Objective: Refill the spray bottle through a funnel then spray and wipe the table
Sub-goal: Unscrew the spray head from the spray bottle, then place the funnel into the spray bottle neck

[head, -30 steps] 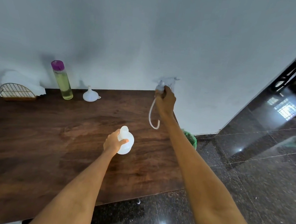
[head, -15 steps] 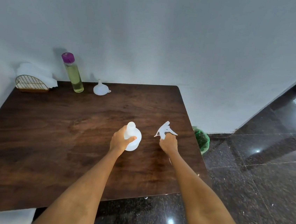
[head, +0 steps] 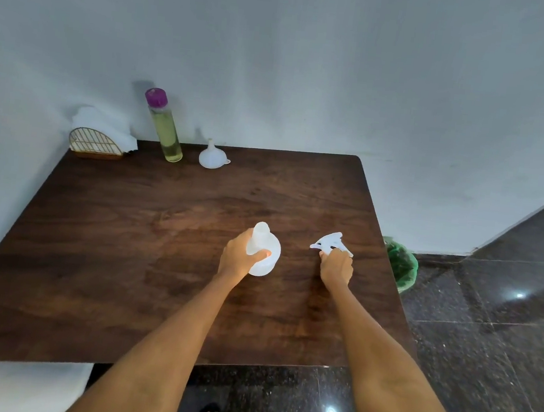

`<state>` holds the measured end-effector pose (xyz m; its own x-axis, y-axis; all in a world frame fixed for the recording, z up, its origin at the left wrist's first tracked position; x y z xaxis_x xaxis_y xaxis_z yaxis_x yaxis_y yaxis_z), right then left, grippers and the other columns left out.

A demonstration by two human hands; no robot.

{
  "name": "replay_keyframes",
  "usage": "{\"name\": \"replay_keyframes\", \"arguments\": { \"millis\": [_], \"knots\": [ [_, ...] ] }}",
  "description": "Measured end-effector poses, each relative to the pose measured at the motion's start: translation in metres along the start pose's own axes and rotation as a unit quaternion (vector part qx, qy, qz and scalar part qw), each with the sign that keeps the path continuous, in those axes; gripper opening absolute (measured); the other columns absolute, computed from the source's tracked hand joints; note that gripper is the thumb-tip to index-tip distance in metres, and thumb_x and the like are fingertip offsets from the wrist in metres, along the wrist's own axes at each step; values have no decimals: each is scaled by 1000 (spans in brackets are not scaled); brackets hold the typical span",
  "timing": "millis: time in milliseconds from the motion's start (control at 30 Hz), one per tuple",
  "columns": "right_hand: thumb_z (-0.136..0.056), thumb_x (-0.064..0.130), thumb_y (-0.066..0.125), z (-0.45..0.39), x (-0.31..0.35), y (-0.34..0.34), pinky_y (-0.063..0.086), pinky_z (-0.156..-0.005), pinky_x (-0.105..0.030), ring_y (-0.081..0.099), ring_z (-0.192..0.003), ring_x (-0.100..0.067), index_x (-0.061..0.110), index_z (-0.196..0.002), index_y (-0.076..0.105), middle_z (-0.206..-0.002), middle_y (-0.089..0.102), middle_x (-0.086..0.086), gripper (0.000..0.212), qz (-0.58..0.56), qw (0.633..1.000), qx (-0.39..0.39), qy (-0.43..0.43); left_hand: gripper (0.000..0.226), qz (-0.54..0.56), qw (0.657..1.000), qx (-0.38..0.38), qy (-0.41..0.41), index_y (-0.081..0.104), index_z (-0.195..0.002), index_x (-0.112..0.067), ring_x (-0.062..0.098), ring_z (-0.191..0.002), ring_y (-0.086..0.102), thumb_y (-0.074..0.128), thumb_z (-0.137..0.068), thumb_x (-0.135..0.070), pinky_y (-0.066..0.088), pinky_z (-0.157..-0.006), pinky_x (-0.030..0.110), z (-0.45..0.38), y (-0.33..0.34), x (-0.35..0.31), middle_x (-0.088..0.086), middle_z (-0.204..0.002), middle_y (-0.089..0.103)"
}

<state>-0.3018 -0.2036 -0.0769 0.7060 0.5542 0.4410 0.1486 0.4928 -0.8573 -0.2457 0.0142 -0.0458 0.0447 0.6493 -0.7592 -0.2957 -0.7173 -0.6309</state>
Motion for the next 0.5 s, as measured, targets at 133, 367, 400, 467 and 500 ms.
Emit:
{"name": "replay_keyframes", "arguments": {
  "millis": [133,367,400,467,500],
  "knots": [
    [-95,33,52,3,2,-6,42,-95,-39,49,-120,-29,6,-117,60,-125,57,-14,36,68,997,-19,17,57,-12,1000,4,-2,49,-131,-13,25,-116,54,68,-82,-36,48,-92,38,0,2,1,9,-127,58],
    [-96,33,47,27,10,-15,42,-95,-38,47,-119,-29,5,-124,51,-127,51,-15,40,135,989,-58,-13,65,-20,998,60,-18,42,-136,-17,28,-123,48,71,-80,-33,47,-99,45,-6,-4,-1,7,-135,51],
    [-97,32,44,32,14,-16,41,-95,-38,47,-119,-29,5,-126,50,-127,51,-15,39,135,987,-72,-47,68,-22,998,63,-18,40,-137,-18,29,-125,47,72,-79,-33,46,-100,45,-6,-6,-1,7,-137,50],
    [-98,29,41,45,25,-16,41,-94,-39,49,-117,-29,6,-125,50,-126,52,-15,37,116,983,-80,-121,73,-19,998,59,-21,38,-139,-20,29,-127,44,74,-77,-33,44,-102,47,-4,-12,1,6,-140,47],
    [-98,29,40,53,31,-14,41,-94,-38,49,-116,-29,6,-124,51,-125,53,-14,36,105,981,-74,-149,75,-19,998,57,-23,38,-139,-19,29,-127,44,75,-76,-34,44,-102,46,-2,-14,2,5,-140,47]
  ]
}}
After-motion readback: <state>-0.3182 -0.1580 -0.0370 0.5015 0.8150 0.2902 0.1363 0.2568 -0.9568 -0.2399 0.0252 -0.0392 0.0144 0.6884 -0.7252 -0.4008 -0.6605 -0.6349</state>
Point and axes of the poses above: each hand's wrist, its own z-axis away from the middle knuckle, its own y-axis out of the palm, x = y × z, the point moved 4 cm from there along -z, towards the middle knuckle
